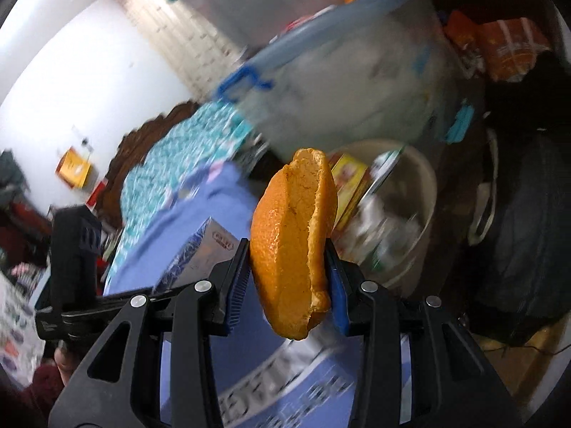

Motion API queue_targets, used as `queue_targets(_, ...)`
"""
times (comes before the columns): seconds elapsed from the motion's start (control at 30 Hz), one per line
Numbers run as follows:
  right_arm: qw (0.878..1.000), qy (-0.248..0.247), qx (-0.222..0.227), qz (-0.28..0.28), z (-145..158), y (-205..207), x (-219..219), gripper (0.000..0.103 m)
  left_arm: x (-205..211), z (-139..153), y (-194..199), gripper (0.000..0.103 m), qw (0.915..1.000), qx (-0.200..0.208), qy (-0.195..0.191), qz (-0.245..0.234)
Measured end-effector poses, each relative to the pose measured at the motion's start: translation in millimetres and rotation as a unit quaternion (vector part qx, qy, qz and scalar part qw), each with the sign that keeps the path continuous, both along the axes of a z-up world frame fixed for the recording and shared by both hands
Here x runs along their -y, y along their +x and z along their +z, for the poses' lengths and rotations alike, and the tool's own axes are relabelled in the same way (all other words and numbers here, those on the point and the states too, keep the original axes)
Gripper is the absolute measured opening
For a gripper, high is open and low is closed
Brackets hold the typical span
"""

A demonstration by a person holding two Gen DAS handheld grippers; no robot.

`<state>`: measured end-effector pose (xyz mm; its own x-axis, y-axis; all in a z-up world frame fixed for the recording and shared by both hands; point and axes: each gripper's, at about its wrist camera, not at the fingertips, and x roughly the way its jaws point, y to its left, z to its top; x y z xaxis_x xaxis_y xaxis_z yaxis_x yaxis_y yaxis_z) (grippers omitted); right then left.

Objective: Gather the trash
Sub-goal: 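Carry the carton and peel to the beige bin and release both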

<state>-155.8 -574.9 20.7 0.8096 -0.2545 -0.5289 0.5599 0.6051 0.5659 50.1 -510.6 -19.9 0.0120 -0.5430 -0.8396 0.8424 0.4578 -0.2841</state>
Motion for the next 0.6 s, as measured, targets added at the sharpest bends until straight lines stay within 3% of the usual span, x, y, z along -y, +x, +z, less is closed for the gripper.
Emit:
queue_targets(0.17,0.999,0.029,-0.017,-0.037,-18.4,5.3,49.5,0.042,53.5,-10.0,13.0,0.046,0.9998,0.001,0.009,-0.015)
queue_targets(0.5,0.996,0.072,-0.053,-0.03,-50.9,35.4,93.8,0.045,111.6,-31.9,29.6,0.046,0.9993,-0.022,0.018,-0.024)
queue_targets(0.6,0.994,0.086,-0.067,-0.024,-59.3,44.6,99.8,0.049,122.6,-37.1,24.1,0.046,0.9993,0.004,0.027,-0.026)
